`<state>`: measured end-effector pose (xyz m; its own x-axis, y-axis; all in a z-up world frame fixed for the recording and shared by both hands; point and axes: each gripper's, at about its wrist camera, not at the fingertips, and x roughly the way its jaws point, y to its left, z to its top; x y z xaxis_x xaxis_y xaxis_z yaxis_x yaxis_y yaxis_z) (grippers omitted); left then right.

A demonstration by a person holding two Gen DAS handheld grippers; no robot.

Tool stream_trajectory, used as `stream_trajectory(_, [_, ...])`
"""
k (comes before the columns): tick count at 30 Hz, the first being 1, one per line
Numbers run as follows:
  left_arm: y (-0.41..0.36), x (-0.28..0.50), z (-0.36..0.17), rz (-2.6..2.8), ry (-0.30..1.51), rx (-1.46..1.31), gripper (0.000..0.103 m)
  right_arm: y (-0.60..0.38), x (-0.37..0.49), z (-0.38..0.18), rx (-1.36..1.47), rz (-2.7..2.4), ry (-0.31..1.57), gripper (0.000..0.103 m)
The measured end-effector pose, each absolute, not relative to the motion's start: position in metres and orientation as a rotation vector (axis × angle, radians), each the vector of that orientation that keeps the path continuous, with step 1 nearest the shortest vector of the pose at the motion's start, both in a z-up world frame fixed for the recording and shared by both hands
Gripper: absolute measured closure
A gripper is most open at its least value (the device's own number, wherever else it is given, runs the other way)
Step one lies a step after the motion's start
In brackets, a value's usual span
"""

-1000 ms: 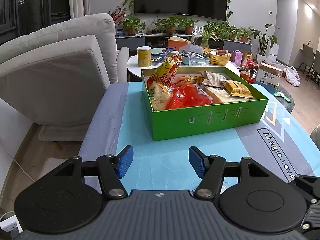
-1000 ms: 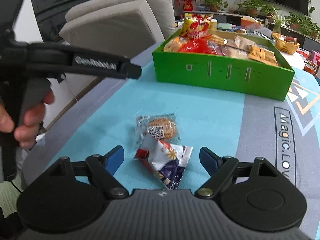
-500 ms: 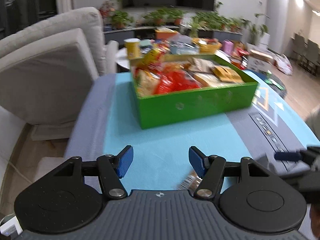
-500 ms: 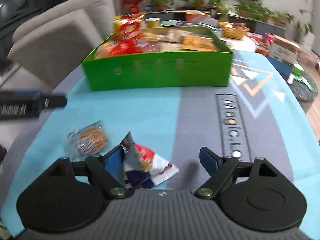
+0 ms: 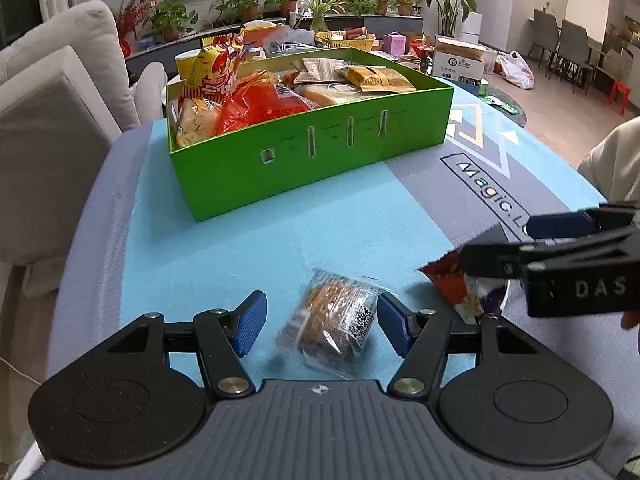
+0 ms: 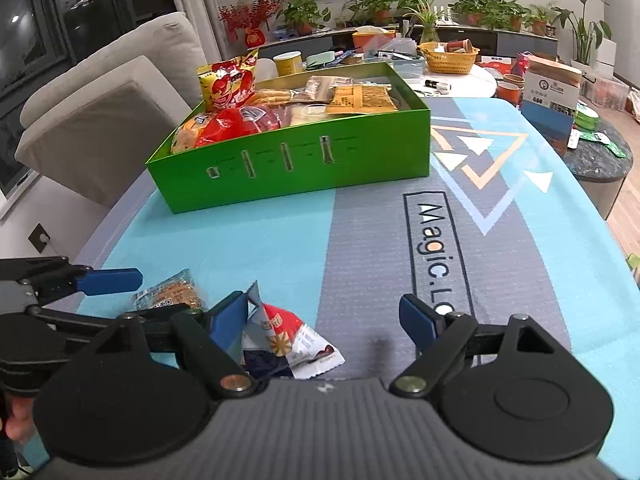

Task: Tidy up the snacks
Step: 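Grasp the granola bar with the left tool while the right tool grasps the white triangular packet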

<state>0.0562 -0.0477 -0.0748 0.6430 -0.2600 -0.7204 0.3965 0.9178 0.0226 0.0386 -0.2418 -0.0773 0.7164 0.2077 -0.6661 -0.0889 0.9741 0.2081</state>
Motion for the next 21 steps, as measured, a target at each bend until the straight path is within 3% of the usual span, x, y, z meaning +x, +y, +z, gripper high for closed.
stream_trajectory(10, [-0.054, 0.061, -0.083, -0.382, 0.821, 0.182, 0.065, -0.239, 0.035, -0.080, 0.139, 0.240, 0.771, 0.041])
stream_trajectory(21, [-0.031, 0.065, -0.067, -0.277, 0.766, 0.116, 0.068, -0.235, 0.039, -0.084, 0.139, 0.256, 0.782, 0.041])
